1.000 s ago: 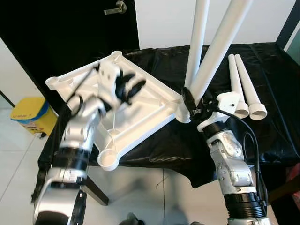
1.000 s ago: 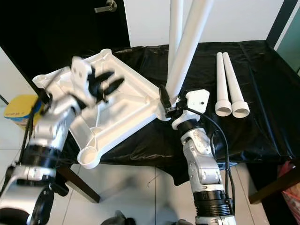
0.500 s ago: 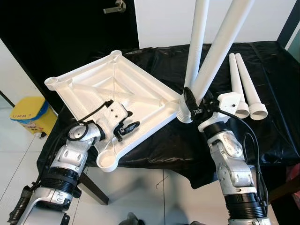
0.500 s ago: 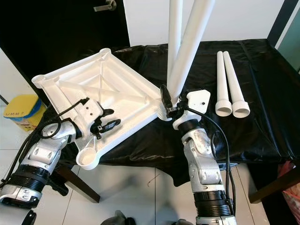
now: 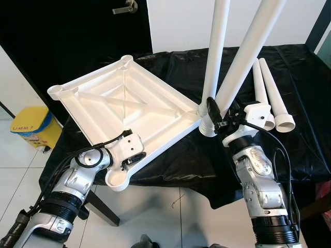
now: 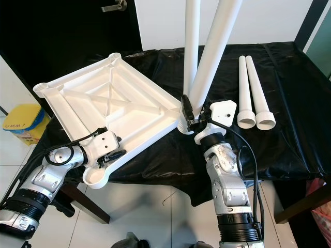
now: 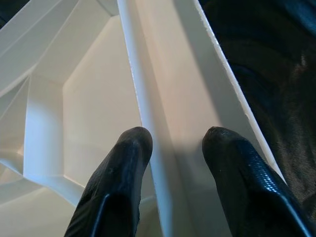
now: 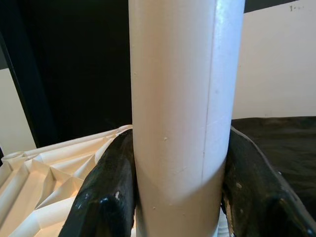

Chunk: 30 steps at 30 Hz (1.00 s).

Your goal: Building children table

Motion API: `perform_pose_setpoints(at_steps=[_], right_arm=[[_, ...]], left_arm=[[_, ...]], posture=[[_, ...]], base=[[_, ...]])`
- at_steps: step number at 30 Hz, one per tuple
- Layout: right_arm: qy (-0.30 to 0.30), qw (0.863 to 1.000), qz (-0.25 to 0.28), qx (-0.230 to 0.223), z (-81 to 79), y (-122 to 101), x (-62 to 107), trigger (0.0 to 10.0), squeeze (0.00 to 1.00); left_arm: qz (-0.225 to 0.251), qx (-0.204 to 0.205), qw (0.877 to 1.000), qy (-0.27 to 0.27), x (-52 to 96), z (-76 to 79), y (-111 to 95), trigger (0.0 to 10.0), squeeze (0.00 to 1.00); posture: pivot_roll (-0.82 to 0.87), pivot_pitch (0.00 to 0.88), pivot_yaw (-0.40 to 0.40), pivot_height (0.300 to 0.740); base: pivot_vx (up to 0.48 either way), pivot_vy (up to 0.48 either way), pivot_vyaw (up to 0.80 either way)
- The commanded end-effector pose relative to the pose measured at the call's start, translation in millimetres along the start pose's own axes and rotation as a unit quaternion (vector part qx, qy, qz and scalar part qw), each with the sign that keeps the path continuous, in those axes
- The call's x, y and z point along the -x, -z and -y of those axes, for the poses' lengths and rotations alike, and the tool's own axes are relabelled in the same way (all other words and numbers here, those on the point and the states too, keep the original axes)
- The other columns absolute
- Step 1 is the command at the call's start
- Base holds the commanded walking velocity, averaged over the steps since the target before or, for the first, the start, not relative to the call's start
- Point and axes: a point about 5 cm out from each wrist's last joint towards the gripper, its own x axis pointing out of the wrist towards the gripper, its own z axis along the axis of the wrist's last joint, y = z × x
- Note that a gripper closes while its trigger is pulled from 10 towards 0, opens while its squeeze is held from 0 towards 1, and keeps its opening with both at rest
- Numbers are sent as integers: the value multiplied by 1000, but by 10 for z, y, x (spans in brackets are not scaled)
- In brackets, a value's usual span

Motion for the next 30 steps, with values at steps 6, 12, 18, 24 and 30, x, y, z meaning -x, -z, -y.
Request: perform_pose_setpoints(at_steps=[6,12,18,24,30], right_arm=[[3,1000,9,-3,-14,-56,-21,10000,0],[2,1000,11,-5,-21,-65,-46,10000,0],[2,1000,13,-7,-41,-69,-68,10000,0],[4,1000,14,-7,-44,-73,-72,10000,0],[4,1000,12,-6,-34,-64,-62,10000,0]], left_arm=[[24,41,997,-68,-218,86,-179,10000,0],[46,80,990,-103,-459,69,-456,10000,0],[46,114,981,-149,-661,42,-686,10000,0],[75,148,971,-170,-634,-76,-759,10000,0],[126,152,969,-148,-443,-211,-751,10000,0]], posture=[[-48,72,66,740],[-48,66,66,740],[-51,61,68,740],[-53,60,70,740],[-48,61,67,740]], base=[[0,0,0],[0,0,0],[0,0,0],[0,0,0],[0,0,0]])
